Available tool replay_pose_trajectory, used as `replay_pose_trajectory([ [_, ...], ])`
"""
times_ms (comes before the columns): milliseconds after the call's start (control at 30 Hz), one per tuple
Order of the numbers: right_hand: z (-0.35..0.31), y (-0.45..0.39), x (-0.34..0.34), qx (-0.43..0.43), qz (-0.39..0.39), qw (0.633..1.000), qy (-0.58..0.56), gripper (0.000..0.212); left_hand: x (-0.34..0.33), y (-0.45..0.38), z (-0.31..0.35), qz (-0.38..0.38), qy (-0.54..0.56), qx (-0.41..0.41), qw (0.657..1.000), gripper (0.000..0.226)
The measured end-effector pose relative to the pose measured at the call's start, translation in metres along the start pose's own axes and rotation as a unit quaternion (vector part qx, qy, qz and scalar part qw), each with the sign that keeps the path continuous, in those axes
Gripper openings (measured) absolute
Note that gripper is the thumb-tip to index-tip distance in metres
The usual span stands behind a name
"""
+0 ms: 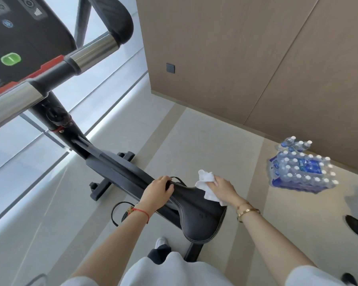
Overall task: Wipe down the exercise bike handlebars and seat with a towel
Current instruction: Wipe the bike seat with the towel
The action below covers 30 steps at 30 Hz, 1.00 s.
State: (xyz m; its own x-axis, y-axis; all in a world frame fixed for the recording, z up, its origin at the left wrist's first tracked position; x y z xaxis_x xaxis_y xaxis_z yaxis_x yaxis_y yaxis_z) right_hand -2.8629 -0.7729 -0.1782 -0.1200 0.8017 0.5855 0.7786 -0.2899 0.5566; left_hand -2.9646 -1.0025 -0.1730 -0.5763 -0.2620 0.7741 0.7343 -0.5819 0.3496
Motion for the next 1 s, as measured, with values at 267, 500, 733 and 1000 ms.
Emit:
replay_pose_trajectory([
  [267,0.005,0.023,-0.021,0.114,0.062,0.979,0.156,0.052,0.002,0.006,-0.006,-0.017,0.015,-0.025,0.999,0.038],
  [500,-0.003,0.027,-0.040,0.193,0.099,0.925,0.311,0.052,-0.002,0.009,-0.015,-0.026,0.022,-0.042,0.999,0.041],
  [733,-0.032,0.032,-0.065,0.200,0.123,0.903,0.360,0.054,-0.007,0.015,-0.015,-0.005,0.024,-0.051,0.998,0.041],
  [1000,-0.027,0.038,-0.075,0.169,0.087,0.915,0.356,0.066,-0.006,0.014,-0.014,-0.004,0.030,-0.047,0.998,0.041],
])
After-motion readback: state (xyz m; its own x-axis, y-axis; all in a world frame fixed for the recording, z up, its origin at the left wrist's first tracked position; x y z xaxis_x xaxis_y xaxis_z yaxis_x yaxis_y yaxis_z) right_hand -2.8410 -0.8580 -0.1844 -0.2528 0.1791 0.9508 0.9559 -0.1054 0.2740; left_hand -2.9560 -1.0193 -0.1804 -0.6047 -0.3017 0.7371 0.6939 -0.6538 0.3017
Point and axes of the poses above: each hand's wrist, its own y-axis away from the middle knuckle, its own x-axis out of the back of the hand, z = x × y, the point moved 1 cm from there along -y, towards the middle knuckle, and after that the axes turned 4 degrees about -z, right-handed, at the moved point
